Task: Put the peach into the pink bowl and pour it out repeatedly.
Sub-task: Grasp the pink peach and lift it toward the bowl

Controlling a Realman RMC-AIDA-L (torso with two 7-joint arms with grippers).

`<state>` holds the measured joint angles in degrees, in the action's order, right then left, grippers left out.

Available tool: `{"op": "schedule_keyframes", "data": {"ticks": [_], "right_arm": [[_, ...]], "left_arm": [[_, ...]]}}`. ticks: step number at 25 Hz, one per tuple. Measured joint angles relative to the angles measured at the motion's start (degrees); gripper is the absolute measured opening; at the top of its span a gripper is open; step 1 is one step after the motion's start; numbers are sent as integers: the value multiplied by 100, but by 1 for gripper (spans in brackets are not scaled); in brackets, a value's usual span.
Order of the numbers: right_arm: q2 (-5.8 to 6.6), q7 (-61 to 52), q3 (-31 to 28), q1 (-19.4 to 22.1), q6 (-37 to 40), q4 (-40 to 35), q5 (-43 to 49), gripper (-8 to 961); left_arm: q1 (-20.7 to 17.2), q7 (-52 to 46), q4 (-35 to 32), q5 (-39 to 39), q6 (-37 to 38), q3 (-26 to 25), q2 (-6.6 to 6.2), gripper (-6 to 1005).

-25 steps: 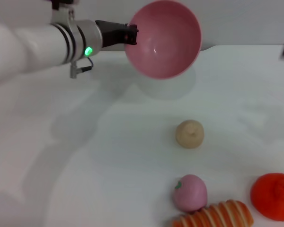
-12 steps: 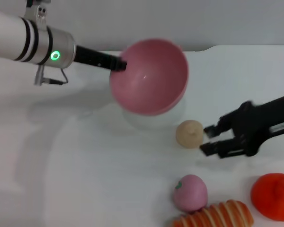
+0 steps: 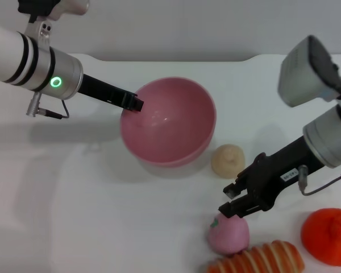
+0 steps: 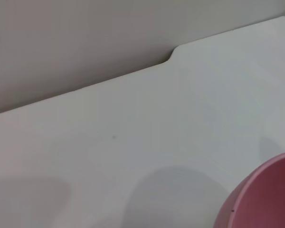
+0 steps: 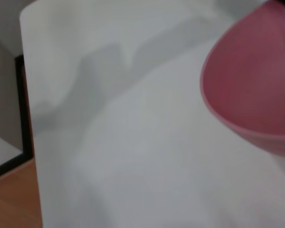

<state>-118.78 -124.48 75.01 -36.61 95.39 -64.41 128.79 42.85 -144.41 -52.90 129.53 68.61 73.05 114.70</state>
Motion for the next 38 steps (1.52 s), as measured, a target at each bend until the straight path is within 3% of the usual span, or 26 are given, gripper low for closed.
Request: {"op": "schedule_keyframes", "data": {"ticks": [10,22,38], "right_arm": [[6,-108,99,-531,-285,926,442,313],[-9,-435,629,-554,-374,972,604,304],[-5,-408,860,-507,-582,1167,651,291]], "left_arm": [[-48,70,0,3,-83,-23,-36,44],[-102,109,10,3,-233,-25,13,44],[-135,257,53,3,-273,-5,108,45]]}}
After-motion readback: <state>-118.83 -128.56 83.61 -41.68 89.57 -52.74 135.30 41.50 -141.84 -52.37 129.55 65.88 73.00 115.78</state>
